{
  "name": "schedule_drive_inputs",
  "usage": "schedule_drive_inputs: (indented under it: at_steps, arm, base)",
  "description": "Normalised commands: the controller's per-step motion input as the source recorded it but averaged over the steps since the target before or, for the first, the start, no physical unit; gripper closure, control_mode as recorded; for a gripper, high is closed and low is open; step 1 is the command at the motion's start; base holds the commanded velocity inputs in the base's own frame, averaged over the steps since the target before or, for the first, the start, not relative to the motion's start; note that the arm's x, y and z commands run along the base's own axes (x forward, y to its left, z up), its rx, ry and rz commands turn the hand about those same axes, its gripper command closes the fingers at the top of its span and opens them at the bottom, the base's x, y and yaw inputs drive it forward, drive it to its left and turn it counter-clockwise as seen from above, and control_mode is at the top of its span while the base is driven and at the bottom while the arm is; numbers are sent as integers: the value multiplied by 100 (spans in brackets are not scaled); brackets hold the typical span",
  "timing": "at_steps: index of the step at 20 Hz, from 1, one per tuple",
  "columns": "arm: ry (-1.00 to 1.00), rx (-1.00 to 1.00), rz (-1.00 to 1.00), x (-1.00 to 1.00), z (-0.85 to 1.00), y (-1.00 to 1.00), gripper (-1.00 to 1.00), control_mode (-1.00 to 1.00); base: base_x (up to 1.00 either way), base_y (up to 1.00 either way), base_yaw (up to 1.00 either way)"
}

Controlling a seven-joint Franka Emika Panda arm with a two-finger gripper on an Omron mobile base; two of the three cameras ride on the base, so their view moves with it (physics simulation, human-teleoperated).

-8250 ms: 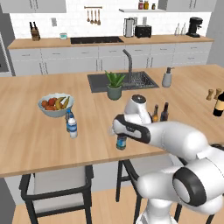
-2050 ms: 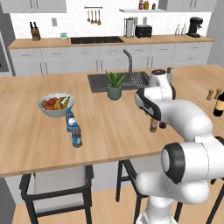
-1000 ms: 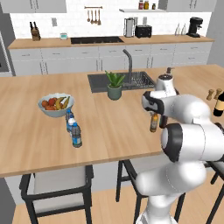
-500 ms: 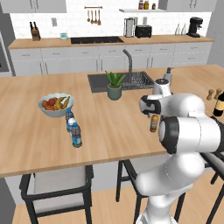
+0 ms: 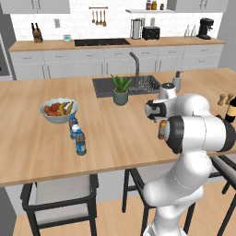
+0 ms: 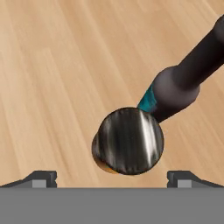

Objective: Move the plastic bottles in the middle to the plastics group, and the glass bottles in the middle to the glass group.

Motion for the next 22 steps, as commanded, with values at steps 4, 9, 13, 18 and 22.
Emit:
schedule_drive_inputs:
  at_steps: [4, 9, 13, 18, 22]
  arm:
    - [0, 0, 0, 3, -4, 0, -100, -100]
    - [0, 0, 0, 0, -14, -16, -100, -100]
    - [0, 0, 0, 0, -6, -1, -100, -100]
    - [0, 0, 0, 0, -10, 0, -100, -100]
    - [-2, 0, 0, 0, -7, 0, -100, -100]
  base:
    - [0, 0, 0]
    - [0, 0, 0]
    - [0, 0, 0]
    - [0, 0, 0]
    - [0, 0, 0]
